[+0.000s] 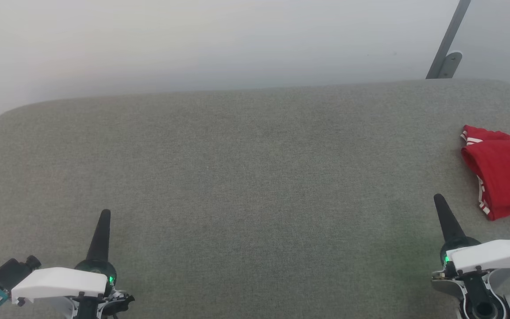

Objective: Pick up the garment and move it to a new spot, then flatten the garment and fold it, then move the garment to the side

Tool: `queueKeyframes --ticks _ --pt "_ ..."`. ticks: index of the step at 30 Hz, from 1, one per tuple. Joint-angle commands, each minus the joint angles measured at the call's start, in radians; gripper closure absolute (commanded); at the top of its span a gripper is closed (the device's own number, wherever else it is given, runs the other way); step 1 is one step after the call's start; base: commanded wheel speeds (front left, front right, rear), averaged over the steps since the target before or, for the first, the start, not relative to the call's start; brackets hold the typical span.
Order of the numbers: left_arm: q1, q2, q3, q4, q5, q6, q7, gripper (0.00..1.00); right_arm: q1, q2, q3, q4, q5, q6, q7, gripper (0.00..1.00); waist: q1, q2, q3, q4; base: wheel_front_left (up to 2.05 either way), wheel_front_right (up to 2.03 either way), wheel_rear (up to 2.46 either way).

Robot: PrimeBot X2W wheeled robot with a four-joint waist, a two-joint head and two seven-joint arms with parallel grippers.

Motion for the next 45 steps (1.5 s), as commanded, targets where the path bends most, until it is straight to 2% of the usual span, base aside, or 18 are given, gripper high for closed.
queueKeyframes --ticks 1,45 --pt "-0.02 -0.001 0.001 -0.004 -0.03 0.0 0.009 1.0 -0.002 0.001 -0.003 -0.016 0.03 0.0 0.01 1.0 0.0 0.0 -0.001 0.001 0.0 0.0 0.0" --pt "-0.051 -0.052 -0.002 0.025 -0.305 0.0 0.101 1.0 0.022 0.045 -0.023 -0.045 0.344 0.0 0.081 1.0 0.0 0.0 -0.031 0.012 0.0 0.0 0.0"
